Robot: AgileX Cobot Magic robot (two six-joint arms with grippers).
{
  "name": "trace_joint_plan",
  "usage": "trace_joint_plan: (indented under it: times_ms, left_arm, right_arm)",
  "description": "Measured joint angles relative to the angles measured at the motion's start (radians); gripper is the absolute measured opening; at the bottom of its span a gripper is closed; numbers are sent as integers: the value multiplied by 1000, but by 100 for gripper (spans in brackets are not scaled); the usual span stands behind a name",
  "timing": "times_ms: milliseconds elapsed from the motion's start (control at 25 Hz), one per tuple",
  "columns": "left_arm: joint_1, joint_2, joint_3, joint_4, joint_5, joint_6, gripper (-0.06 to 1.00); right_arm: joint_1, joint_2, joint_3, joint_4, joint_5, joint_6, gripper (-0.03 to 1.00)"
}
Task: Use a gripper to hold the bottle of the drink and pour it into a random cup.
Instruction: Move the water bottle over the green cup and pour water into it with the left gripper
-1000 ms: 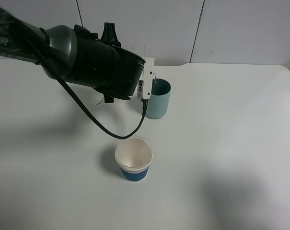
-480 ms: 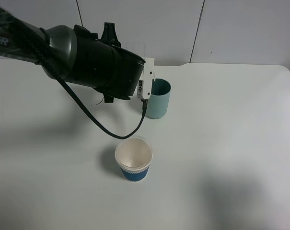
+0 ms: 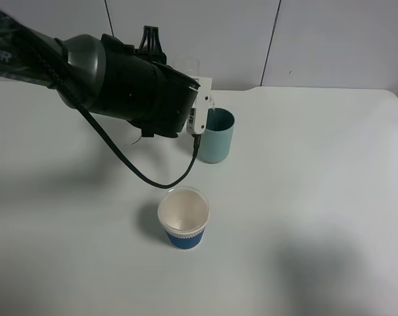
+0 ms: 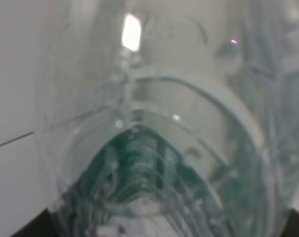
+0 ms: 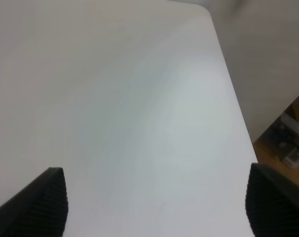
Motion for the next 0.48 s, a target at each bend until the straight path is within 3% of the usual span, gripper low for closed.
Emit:
trace_joint_plan:
  times_ms: [480]
  left_arm:
    - [0,0,0,10,-1,3,52]
  right_arm:
    - [0,0,0,0,0,0,74]
